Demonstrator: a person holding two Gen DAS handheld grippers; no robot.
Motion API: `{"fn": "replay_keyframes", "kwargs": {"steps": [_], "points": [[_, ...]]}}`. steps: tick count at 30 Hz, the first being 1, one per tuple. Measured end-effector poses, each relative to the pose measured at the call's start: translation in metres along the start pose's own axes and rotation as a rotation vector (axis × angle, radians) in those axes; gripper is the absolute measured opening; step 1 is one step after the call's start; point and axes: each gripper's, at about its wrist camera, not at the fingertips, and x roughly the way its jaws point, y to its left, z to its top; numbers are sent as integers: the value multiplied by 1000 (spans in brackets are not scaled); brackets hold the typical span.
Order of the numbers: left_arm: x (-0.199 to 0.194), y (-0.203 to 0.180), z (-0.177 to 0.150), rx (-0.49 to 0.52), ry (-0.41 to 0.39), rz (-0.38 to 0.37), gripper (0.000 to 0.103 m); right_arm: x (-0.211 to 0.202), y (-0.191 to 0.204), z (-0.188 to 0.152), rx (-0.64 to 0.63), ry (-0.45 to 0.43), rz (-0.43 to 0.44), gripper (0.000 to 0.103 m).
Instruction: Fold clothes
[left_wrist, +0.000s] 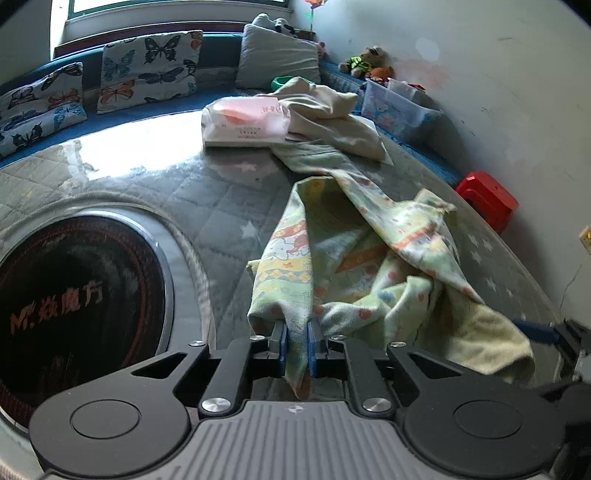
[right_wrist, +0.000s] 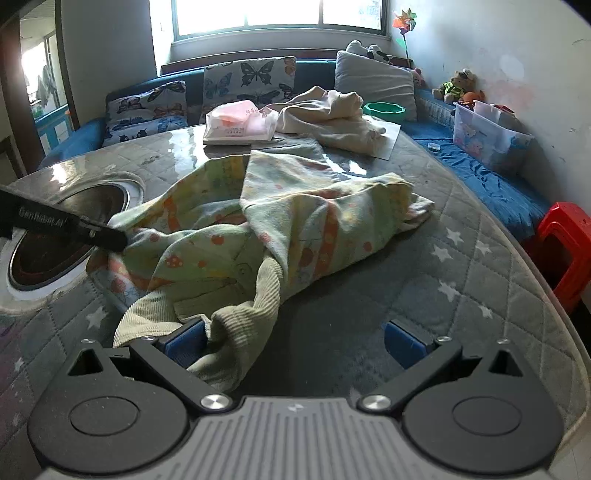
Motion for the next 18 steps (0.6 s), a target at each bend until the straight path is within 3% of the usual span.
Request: {"fn": "replay_keyframes", "kwargs": {"steps": [10,18], "points": [[-34,3,-42,38,10,-28,10,-41,18,19,-79,-112,21,103],[-61,12,-78,15,22,-44,10,-21,59,39,-190,-109,89,102]]}}
